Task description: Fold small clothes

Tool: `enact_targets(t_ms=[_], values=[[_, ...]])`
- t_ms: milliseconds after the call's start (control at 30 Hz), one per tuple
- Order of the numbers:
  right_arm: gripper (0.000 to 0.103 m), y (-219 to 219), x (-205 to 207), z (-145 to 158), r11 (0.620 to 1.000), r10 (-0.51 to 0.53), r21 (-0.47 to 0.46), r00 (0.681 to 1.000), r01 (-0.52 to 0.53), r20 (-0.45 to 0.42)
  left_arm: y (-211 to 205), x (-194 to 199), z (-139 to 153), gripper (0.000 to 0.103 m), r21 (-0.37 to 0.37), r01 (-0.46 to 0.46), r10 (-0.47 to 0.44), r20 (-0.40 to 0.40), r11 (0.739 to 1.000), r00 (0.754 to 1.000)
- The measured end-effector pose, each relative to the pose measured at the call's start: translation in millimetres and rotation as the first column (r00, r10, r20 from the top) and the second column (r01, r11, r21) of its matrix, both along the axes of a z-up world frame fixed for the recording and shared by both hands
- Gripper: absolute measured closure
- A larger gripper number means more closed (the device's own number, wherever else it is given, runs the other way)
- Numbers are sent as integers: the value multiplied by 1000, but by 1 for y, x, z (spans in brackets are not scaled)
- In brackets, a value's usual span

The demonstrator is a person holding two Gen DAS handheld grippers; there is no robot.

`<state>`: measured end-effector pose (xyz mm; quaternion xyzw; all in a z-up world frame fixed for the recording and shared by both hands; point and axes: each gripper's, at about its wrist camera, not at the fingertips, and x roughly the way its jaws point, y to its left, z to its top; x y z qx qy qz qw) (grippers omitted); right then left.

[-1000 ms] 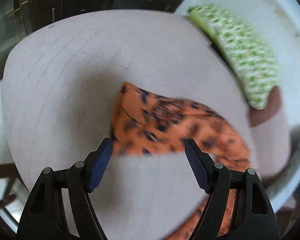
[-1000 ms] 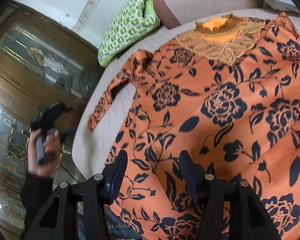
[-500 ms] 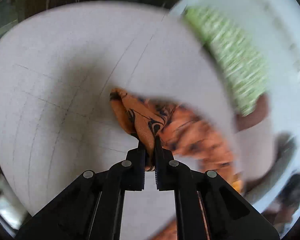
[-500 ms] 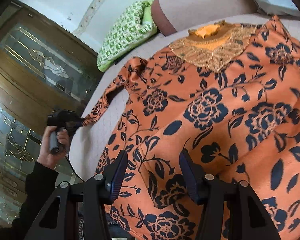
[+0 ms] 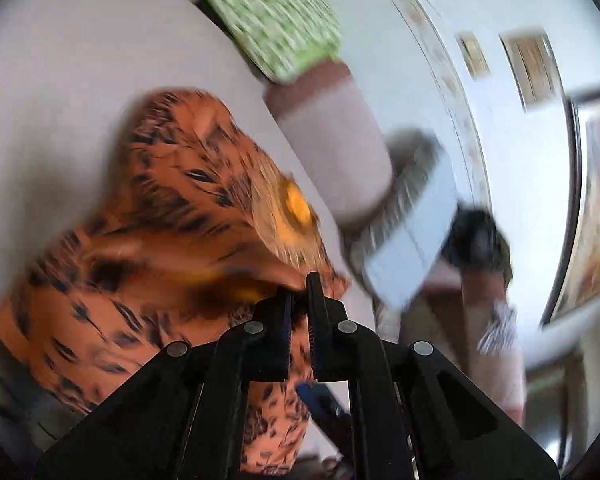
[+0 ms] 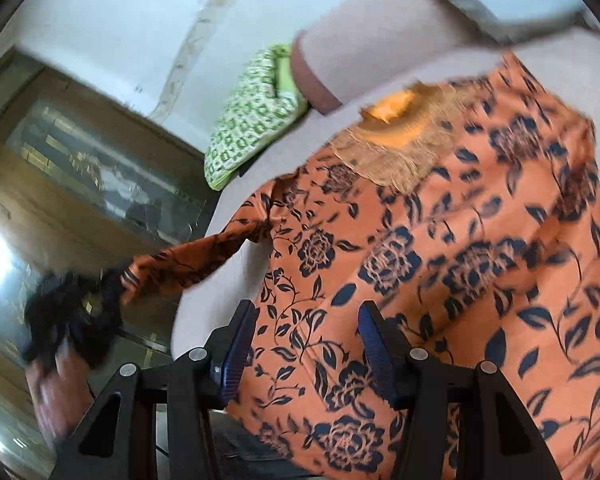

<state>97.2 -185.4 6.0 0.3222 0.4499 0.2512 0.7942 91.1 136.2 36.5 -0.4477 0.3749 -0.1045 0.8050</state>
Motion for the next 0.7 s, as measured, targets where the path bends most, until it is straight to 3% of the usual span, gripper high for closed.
enact_targets(t_ms=[133, 200, 267, 333, 400, 433, 500, 533, 567, 633, 700], values=[[51, -29, 5, -15, 998, 24, 53, 995, -19, -94, -76, 0, -32, 97, 49, 183, -180, -53, 982, 982], [51, -52, 6, -22, 999, -19, 40, 995, 23, -94, -105, 0, -58, 97, 63, 295, -288, -95, 953, 953], [51, -66, 8, -34, 997, -38, 62, 994, 45, -101, -115, -6, -75, 97, 44, 349, -341, -137, 936, 930], [51, -71, 12, -46, 997, -46, 54, 990, 54, -131, -112, -12, -80, 97, 30, 367, -359, -137, 930, 923], [51, -66, 18, -56, 997, -7, 74, 988, 19, -156, -95, -21, -69, 97, 64, 346, -339, -101, 936, 935], [51, -59, 21, -60, 997, 21, 73, 987, -9, -162, -87, -17, -64, 89, 80, 324, -317, -91, 943, 944], [51, -47, 23, -61, 996, 55, 71, 987, -45, -154, -59, -4, -53, 60, 153, 222, -209, -97, 963, 973], [51, -38, 23, -60, 994, 93, 72, 986, -83, -141, -49, 2, -53, 39, 198, 167, -145, -123, 966, 982], [51, -25, 24, -58, 990, 134, 68, 983, -126, -128, -37, 9, -56, 35, 252, 112, -70, -168, 961, 983], [51, -7, 26, -58, 983, 183, 42, 974, -179, -130, -22, 22, -72, 35, 321, 90, -10, -242, 943, 970], [51, 18, 37, -68, 973, 230, 39, 948, -227, -220, -12, 24, -96, 35, 299, 102, -16, -278, 949, 960]])
